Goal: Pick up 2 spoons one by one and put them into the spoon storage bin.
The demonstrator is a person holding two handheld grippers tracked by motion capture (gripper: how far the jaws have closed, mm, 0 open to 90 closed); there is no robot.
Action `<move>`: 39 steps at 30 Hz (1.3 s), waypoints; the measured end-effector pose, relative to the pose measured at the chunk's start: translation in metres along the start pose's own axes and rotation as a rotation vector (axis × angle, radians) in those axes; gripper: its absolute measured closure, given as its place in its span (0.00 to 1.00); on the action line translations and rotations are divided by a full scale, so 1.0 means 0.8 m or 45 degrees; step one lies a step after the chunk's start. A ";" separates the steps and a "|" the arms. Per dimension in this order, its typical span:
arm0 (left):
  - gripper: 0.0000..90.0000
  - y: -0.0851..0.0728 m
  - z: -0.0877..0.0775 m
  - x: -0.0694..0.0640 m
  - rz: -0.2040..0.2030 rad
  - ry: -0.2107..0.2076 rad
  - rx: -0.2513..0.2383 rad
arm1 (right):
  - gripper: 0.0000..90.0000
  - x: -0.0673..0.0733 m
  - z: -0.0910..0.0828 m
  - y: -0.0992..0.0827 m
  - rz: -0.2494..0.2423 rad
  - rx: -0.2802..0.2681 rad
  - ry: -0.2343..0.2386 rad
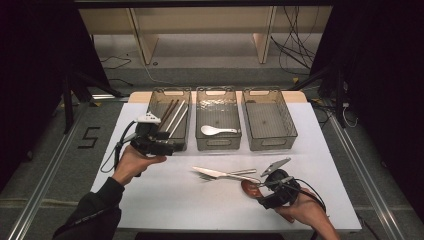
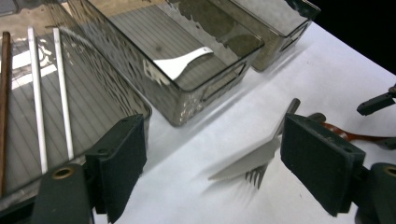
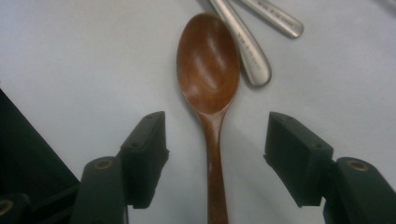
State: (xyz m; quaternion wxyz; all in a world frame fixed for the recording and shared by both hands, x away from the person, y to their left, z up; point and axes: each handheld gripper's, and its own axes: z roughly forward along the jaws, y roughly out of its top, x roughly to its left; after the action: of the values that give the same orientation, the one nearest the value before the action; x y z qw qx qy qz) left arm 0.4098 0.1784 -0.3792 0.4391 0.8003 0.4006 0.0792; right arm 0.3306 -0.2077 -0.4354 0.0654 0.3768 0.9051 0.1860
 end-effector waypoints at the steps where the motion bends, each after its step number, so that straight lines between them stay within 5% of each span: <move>1: 0.24 -0.004 -0.001 -0.001 0.009 0.000 0.005 | 0.49 0.000 0.002 0.000 0.001 0.011 -0.004; 10: 0.23 -0.033 -0.018 -0.012 0.042 -0.001 -0.036 | 0.64 -0.003 0.013 -0.003 0.001 0.105 -0.013; 23: 0.22 -0.059 -0.021 -0.022 0.095 0.014 0.004 | 0.79 0.004 0.029 0.004 -0.067 0.204 -0.040; 39: 0.22 -0.076 -0.042 -0.019 0.068 0.043 -0.073 | 0.91 0.010 0.024 0.005 -0.108 0.194 -0.017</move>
State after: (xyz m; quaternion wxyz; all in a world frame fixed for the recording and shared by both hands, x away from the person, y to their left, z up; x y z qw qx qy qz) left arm 0.3485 0.2068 -0.4018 0.4528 0.7964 0.3839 0.1157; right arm 0.3324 -0.1941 -0.4512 0.0504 0.3434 0.9313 0.1110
